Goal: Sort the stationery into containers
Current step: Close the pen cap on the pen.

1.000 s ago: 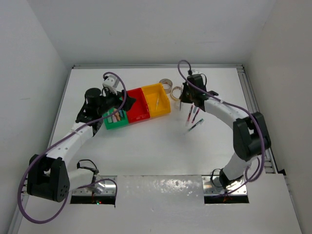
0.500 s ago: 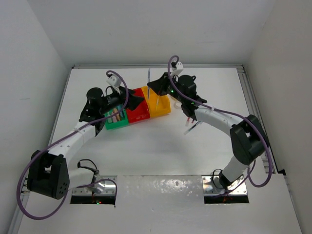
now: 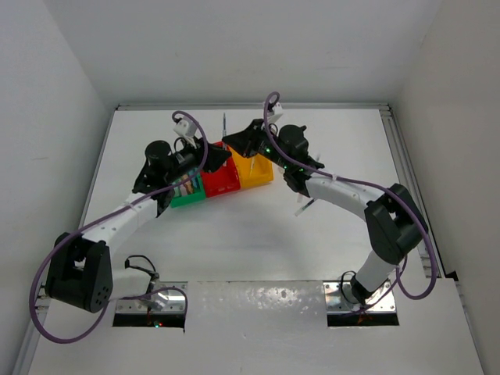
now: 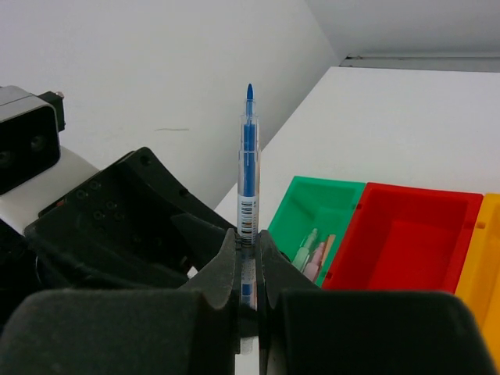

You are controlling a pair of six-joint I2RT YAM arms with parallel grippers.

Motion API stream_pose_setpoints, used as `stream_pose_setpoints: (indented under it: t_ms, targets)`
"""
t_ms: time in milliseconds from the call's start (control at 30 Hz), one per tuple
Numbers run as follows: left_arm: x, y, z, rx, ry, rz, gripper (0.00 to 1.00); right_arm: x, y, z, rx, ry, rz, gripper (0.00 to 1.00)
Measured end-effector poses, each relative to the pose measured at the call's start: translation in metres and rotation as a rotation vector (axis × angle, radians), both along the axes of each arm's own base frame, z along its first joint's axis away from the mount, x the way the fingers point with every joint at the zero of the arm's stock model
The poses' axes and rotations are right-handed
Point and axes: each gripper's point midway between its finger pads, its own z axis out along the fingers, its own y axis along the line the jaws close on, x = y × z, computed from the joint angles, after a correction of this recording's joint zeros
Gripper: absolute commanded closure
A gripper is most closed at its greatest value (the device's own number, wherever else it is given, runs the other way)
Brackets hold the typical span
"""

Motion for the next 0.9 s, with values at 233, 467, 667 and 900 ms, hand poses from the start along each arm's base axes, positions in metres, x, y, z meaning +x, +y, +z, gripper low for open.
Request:
stream_pose_setpoints:
  t_ms: [233,467,667,900]
  targets:
    - [0.005,0.0,0.001,-0.002,-0.005,0.029,0.64,-0.002,0.001,0.0,0.004,0.006,0.01,1.0]
    - [0.01,-0.003,0.0,-0.001,-0.002,0.04,0.94,-0.004,0.006,-0.006,0.006,0.025,0.029,1.0]
    - [0.012,-0.001,-0.005,0.011,0.011,0.063,1.0,-0.003,0.005,-0.01,-0.015,0.032,0.035,0.6]
    - [0.021,0.022,-0.019,0.118,0.008,0.175,1.0,0.014,-0.047,-0.051,-0.152,0.196,-0.027,0.34]
